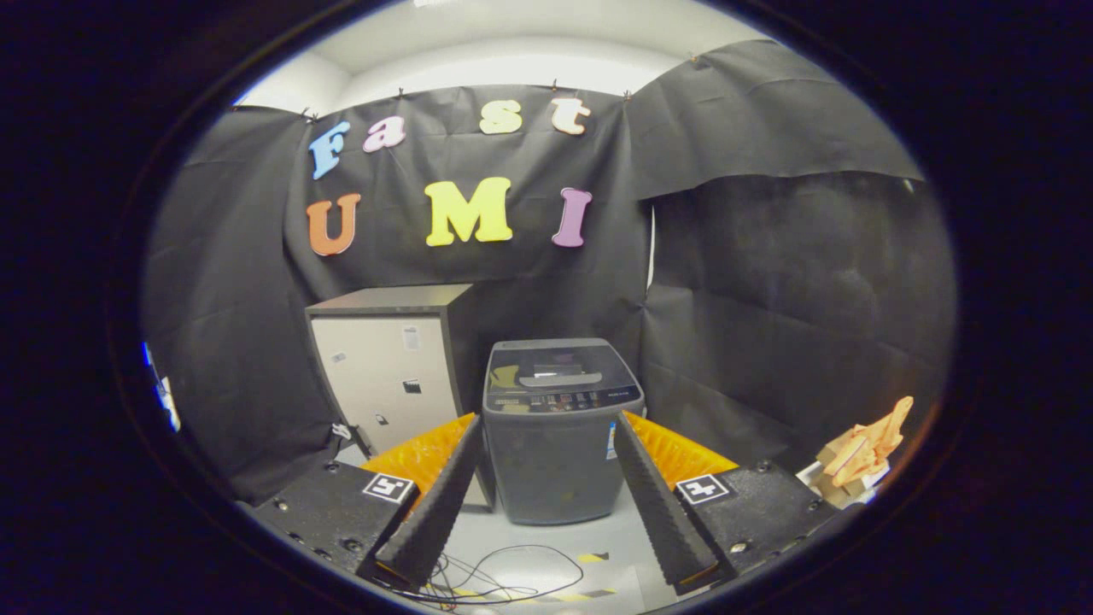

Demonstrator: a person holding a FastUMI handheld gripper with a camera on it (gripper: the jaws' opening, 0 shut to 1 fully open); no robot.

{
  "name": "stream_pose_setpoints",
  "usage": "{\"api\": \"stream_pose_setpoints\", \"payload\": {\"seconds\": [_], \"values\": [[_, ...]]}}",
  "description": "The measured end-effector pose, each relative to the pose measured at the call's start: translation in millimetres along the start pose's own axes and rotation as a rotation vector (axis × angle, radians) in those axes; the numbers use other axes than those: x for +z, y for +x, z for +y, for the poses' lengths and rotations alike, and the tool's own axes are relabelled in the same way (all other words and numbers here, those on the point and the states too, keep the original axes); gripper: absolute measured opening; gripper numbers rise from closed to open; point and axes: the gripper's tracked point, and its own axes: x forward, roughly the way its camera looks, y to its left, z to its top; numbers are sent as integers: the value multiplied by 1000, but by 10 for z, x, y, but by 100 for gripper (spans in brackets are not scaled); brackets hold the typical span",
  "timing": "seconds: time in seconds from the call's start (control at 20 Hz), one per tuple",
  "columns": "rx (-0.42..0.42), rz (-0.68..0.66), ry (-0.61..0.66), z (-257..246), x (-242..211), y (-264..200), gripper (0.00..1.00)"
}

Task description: Put the clothes into the washing machine and then close the washing machine lid.

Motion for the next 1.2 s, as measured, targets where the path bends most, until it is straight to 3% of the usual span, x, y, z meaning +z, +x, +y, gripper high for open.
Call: {"api": "stream_pose_setpoints", "payload": {"seconds": [0.25,0.55,1.2], "values": [[-30,-20,-42,-210,13,-408,98],[-52,-31,-39,-300,106,-586,99],[35,-88,-71,71,413,-591,99]]}}
